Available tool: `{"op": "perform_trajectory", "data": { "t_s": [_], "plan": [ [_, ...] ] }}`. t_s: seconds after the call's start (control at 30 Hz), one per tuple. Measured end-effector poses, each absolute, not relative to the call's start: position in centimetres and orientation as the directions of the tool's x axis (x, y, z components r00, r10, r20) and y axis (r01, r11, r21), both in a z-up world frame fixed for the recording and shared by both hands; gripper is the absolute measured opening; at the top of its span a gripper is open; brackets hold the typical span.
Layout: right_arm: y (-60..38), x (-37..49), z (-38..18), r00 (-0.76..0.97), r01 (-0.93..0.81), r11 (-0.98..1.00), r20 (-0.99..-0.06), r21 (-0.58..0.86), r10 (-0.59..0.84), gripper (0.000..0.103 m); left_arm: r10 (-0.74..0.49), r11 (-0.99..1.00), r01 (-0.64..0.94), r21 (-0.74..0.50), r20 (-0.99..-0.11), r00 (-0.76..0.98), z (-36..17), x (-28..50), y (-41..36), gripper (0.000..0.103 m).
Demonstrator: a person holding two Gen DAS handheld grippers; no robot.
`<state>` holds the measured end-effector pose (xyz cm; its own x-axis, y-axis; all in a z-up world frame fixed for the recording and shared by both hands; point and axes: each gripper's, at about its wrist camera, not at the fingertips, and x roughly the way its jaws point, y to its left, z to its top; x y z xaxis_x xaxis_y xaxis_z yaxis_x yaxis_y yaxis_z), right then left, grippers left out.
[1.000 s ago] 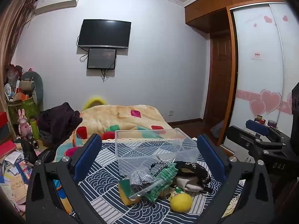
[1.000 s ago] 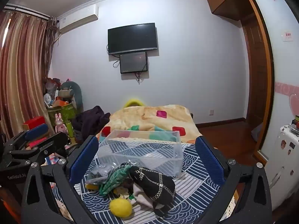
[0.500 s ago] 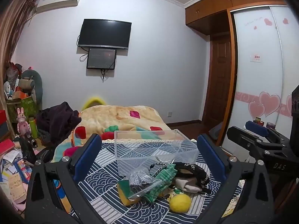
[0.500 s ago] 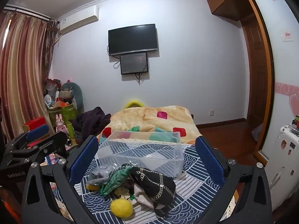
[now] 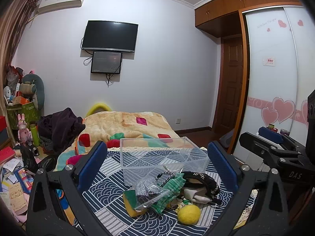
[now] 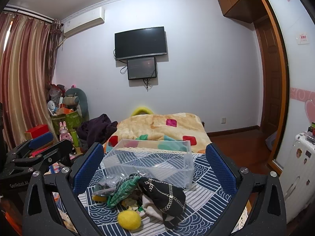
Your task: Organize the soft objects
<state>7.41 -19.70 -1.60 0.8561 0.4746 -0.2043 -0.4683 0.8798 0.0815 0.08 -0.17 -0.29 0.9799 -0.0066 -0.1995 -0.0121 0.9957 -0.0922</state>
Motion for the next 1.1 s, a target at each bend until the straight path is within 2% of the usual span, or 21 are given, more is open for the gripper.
{"op": "perform_trajectory", "data": {
  "t_s": [1.1],
  "plan": [
    [-19.72,6.95,-1.10,0.857,-0.473,0.878,-0.189,0.080,0.479,0.103,-0.010,0.996,-0.008,-0.090,-0.196,0.981,0.20,-0.06,-0.26,0.103]
  ]
}}
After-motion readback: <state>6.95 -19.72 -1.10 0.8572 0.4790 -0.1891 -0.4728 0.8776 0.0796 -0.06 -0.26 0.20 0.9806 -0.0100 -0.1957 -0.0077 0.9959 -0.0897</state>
